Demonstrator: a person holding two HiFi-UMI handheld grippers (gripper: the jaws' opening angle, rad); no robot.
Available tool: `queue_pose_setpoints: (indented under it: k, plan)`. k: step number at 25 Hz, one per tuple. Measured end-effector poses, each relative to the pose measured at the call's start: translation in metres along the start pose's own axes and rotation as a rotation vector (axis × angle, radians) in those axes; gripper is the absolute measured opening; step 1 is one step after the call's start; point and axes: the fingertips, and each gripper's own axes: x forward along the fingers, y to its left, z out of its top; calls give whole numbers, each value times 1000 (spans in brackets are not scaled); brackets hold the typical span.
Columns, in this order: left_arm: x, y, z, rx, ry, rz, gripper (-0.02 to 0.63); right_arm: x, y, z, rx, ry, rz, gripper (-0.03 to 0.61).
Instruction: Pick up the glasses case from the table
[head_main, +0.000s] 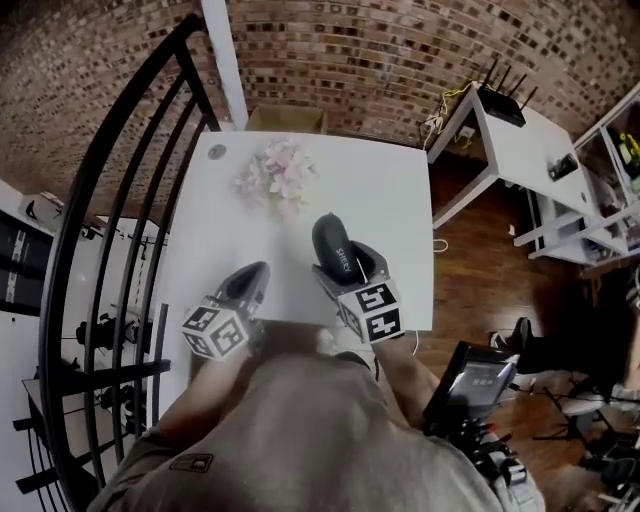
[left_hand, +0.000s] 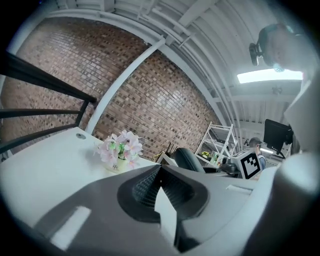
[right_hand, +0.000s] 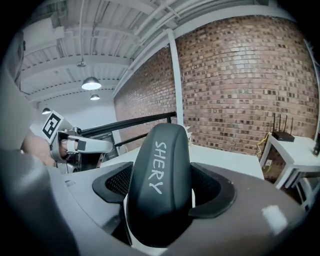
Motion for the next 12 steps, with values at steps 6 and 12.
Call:
queue_pose_setpoints:
  k: [6,12]
  plan:
    - [4,-16,3,14,10,-53,0,-27,-5,1,100,-61,-31,371]
    - [7,-35,6,28,15,-86,1,-53,-9,6,151,-121,-42,373]
